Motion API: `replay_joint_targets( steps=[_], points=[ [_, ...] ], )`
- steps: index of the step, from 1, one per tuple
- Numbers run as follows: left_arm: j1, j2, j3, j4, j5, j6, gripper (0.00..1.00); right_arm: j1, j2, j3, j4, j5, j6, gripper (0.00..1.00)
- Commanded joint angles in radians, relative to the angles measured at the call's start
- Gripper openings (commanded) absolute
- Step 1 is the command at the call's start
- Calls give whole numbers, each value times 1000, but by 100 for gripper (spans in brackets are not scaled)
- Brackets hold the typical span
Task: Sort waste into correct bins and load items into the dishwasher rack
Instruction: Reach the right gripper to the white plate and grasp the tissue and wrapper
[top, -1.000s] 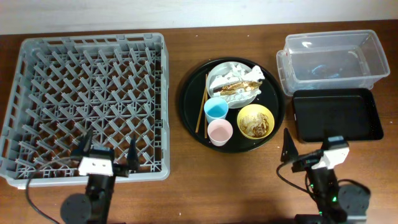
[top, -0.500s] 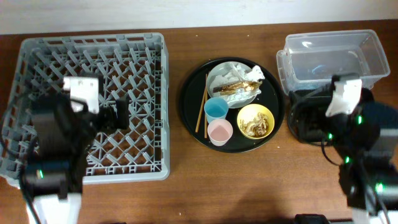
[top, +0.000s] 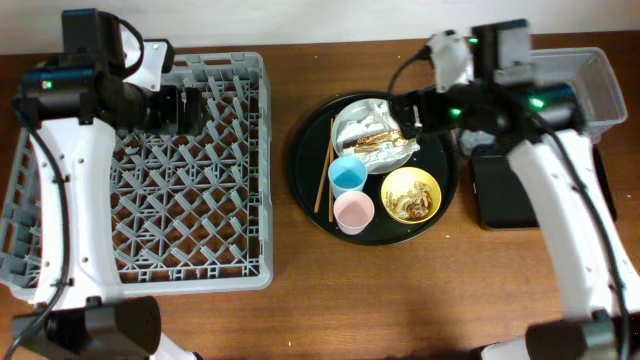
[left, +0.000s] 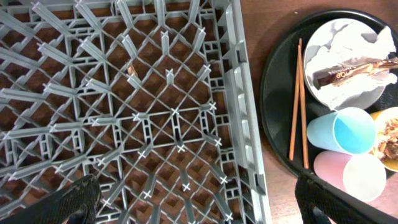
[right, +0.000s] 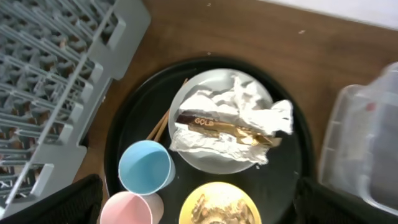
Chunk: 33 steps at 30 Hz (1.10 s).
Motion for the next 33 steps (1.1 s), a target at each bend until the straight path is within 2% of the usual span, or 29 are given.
replay_joint_targets(
  steps=[1, 3, 4, 7, 9, 11, 15, 21, 30, 33],
  points=[
    [4, 39, 26, 0, 13, 16, 99, 10, 97, 18, 6, -45, -14, 98],
    [4, 48, 26, 2, 14, 16, 99, 9, 154, 18, 18, -31, 6, 98],
    [4, 49, 26, 3, 15, 16, 99, 9, 185, 18, 27, -10, 78, 100],
    [4, 52, 26, 8, 15, 16, 99, 18, 287, 17, 74, 93, 343, 86],
    [4, 52, 26, 8, 15, 16, 99, 45, 330, 17, 89, 224, 514, 84],
    [4, 52, 25, 6, 15, 16, 99, 79, 350, 16, 98, 361, 665, 84],
    [4, 52, 25, 5, 15, 16, 99, 136, 372, 16, 147, 487, 858, 92],
    [4, 52, 23, -3, 15, 16, 99, 153, 477, 16, 197, 489, 997, 94],
    [4, 60, 23, -3, 14, 16, 99, 153, 587, 16, 289, 455, 998, 95],
    [4, 64, 23, -2, 14, 16, 99, 153, 612, 16, 291, 439, 997, 90]
  ],
)
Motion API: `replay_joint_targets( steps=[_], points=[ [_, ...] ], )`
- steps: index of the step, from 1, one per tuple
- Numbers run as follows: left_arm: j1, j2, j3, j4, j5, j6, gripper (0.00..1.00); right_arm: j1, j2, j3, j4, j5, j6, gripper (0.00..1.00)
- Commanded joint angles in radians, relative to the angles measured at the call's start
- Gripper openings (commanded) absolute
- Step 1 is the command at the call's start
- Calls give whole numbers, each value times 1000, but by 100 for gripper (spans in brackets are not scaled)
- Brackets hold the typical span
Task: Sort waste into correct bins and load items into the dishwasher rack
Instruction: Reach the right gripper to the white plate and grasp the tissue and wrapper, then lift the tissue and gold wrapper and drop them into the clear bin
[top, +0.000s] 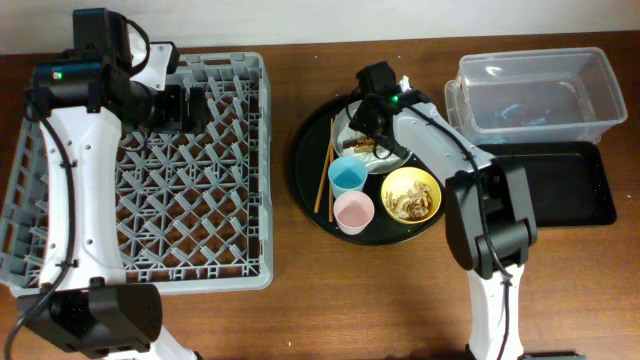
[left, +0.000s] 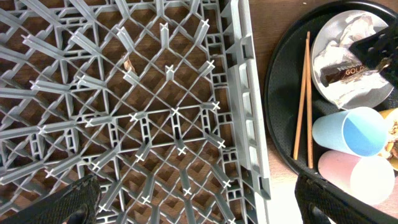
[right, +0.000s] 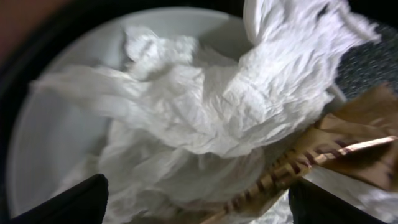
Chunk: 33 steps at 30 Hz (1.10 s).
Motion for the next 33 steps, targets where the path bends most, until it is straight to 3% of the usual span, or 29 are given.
replay_joint_targets(
  steps=[1, 3, 6, 8, 9, 14, 19, 24, 33],
  points=[
    [4, 19, 19, -1, 14, 16, 99, 1, 47, 14, 2, -22, 11, 87],
    [4, 24, 19, -1, 14, 16, 99, 2, 60, 14, -3, -31, 11, 73],
    [4, 30, 19, -1, 14, 16, 99, 1, 63, 14, -14, -39, 4, 29],
    [4, 33, 19, 0, 14, 16, 99, 1, 63, 15, -21, -53, 3, 8],
    [4, 33, 19, 0, 14, 16, 99, 1, 62, 15, -20, -59, -5, 4],
    [4, 34, 19, -1, 14, 16, 99, 1, 16, 81, -52, -111, -183, 4],
    [4, 34, 19, -1, 11, 16, 99, -14, -95, 270, -228, -107, -358, 4],
    [4, 34, 19, -1, 11, 16, 99, -129, -181, 463, -398, -101, -358, 4],
    [4, 34, 19, -1, 11, 16, 99, -477, -169, 473, -432, -100, -236, 4]
  ],
)
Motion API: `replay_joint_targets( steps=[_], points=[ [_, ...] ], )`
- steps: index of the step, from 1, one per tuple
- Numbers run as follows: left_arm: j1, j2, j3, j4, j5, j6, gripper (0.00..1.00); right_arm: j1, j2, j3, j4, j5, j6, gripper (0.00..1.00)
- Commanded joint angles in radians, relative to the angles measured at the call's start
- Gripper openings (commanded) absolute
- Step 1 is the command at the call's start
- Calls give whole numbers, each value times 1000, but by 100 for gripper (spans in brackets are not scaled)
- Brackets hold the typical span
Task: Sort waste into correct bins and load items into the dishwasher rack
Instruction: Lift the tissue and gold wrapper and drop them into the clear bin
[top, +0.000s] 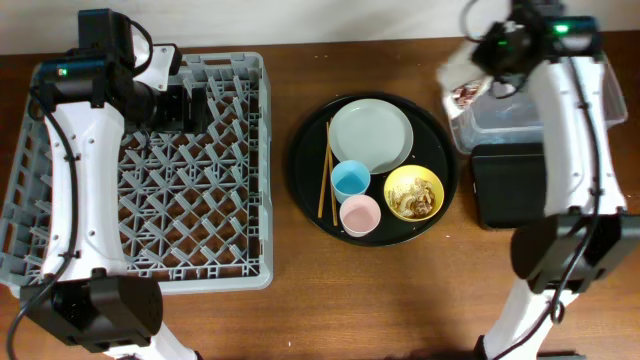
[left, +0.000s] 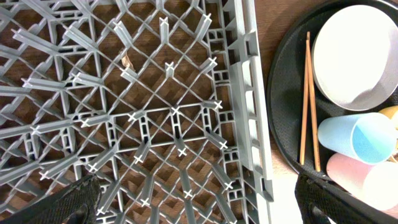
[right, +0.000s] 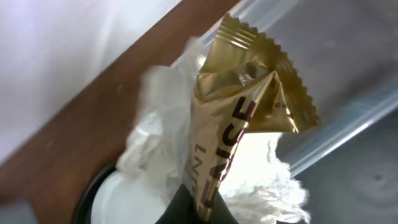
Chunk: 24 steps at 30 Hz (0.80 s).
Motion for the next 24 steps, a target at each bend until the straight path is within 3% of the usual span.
replay_joint_targets(
  steps=[1, 7, 8, 10, 13, 16, 17, 20, 24],
  points=[
    [4, 7, 19, 5, 12, 16, 99, -106, 30, -3, 34, 8, 51, 4],
    [4, 7, 19, 10, 11, 16, 99, -183, 124, -5, 145, 9, 55, 6],
    [4, 7, 19, 10, 11, 16, 99, -187, 141, -5, 166, 9, 54, 36],
    [4, 7, 19, 10, 11, 16, 99, -188, 154, -5, 193, 5, 46, 81],
    [4, 7, 19, 10, 11, 16, 99, -188, 136, 2, 213, -3, -28, 96],
    [4, 7, 19, 10, 11, 16, 99, -187, 90, 3, 204, -63, -167, 100],
    [4, 7, 19, 10, 11, 16, 99, -186, 54, 3, 172, -185, -284, 98],
    [4, 7, 19, 10, 11, 16, 99, -167, -6, 3, 70, -425, -425, 99],
    [4, 7, 19, 10, 11, 16, 99, -55, -21, -2, -157, -488, -478, 74]
  ],
)
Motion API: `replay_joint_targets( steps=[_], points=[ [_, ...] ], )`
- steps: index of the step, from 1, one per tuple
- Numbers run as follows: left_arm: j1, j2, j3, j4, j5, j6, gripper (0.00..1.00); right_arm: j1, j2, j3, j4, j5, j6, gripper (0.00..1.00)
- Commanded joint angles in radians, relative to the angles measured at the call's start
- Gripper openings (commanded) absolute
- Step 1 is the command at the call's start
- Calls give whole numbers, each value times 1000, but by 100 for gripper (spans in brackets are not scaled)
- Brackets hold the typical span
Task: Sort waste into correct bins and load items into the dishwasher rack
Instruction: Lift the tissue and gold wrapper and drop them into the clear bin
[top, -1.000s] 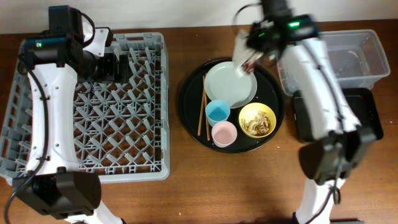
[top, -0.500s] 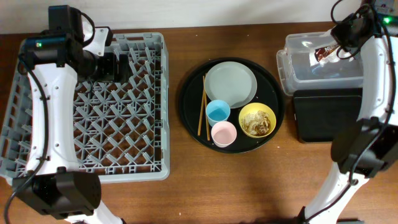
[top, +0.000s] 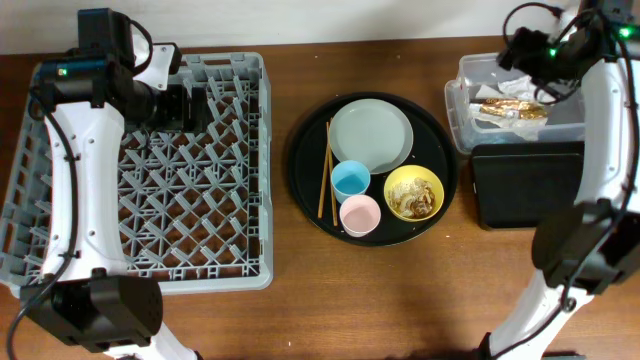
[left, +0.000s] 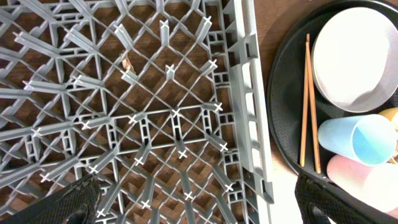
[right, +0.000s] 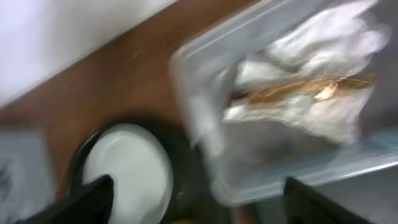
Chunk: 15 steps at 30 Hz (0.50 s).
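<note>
The gold wrapper and crumpled white napkin (top: 510, 105) lie inside the clear bin (top: 462, 125) at the far right, blurred in the right wrist view as the wrapper (right: 298, 90). My right gripper (top: 535, 75) hovers over that bin, open and empty (right: 205, 205). On the black tray (top: 300, 170) sit a bare white plate (top: 371, 137), a blue cup (top: 348, 180), a pink cup (top: 353, 213), a yellow bowl with food scraps (top: 412, 193) and chopsticks (top: 323, 170). My left gripper (top: 195, 105) is open over the grey dish rack (top: 140, 200), holding nothing (left: 202, 205).
A black bin (top: 525, 185) sits just in front of the clear one, right of the tray. Bare wooden table runs between rack and tray and along the front edge. A wall borders the far side.
The wrapper and napkin, held in my right gripper at the clear bin's left edge, now lie inside the bin. That gripper is open. The left arm has not moved.
My right gripper hung open above the plate bearing the napkin and wrapper. Then it was down on that waste. Later it held both beside the clear bin, the plate bare. Now the waste rests in the bin. The left gripper stayed open over the rack.
</note>
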Motion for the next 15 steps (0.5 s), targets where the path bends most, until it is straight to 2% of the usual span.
replay_joint_targets(
  steps=[1, 3, 7, 10, 15],
  points=[
    [4, 7, 19, 3, 11, 16, 99, 138, -24, -19, -129, -99, -80, 67],
    [4, 7, 19, 3, 11, 16, 99, 228, -23, -66, -164, -51, -68, 66],
    [4, 7, 19, 3, 11, 16, 99, 391, -12, -253, -140, 113, 80, 65],
    [4, 7, 19, 3, 11, 16, 99, 460, -12, -373, -58, 118, 132, 62],
    [4, 7, 19, 3, 11, 16, 99, 517, -12, -510, 34, 237, 236, 57]
  ],
)
